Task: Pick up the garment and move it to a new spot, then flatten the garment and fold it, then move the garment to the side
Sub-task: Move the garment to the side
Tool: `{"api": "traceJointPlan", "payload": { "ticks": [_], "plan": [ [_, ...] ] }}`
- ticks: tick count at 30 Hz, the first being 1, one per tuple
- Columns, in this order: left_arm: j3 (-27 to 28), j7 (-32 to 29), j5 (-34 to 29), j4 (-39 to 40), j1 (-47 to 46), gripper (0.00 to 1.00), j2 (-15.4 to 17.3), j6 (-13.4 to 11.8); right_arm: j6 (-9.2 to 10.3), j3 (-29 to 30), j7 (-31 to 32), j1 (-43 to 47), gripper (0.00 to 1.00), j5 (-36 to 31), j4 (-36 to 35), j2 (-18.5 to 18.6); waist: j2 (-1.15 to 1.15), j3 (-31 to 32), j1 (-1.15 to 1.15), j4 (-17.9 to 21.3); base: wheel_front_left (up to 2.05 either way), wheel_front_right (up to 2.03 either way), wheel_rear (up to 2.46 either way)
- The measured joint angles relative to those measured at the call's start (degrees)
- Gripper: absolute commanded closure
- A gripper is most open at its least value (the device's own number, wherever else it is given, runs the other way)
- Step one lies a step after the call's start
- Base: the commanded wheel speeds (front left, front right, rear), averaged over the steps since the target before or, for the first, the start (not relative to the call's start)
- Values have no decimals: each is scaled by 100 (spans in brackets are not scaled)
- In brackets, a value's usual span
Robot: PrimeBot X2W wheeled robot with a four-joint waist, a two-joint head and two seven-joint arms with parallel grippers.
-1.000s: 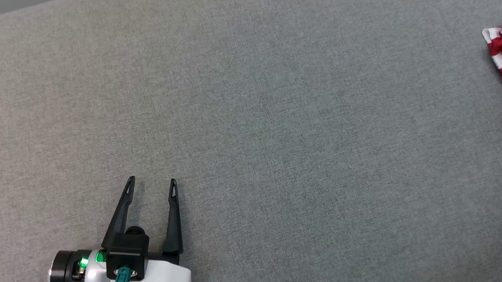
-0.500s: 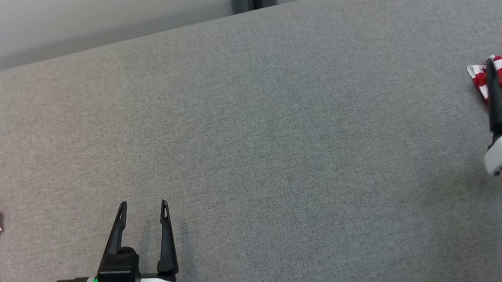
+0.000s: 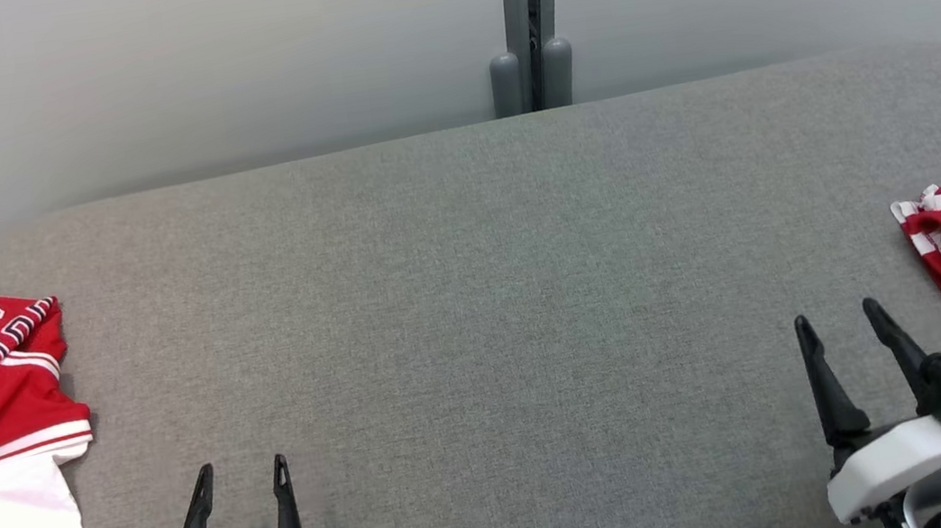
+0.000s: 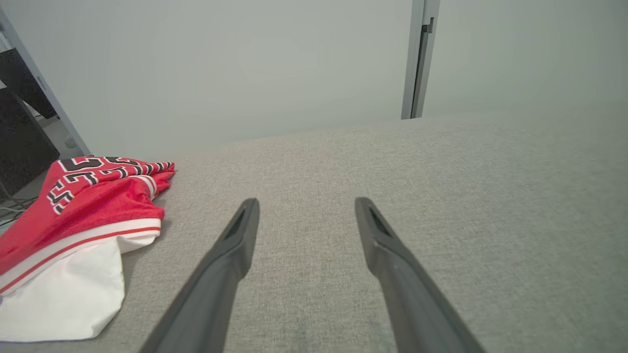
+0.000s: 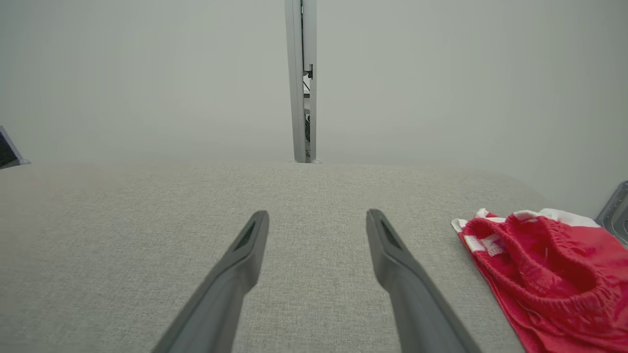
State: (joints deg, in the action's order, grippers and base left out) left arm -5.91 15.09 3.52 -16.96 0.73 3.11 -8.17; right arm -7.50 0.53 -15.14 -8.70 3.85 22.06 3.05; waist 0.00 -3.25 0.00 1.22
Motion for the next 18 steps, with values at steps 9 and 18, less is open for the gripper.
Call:
{"api": "traceJointPlan", "payload": {
  "ticks": [9,18],
  "plan": [
    [129,0,2,-130,165,0,-15,-49,0,-383,0,633,0,448,-218,-31,0,390,0,-222,0,0,0],
    [274,0,-32,-111,369,0,-22,-21,1,-438,0,727,0,573,-307,-29,0,626,0,-250,0,0,0]
  ]
}}
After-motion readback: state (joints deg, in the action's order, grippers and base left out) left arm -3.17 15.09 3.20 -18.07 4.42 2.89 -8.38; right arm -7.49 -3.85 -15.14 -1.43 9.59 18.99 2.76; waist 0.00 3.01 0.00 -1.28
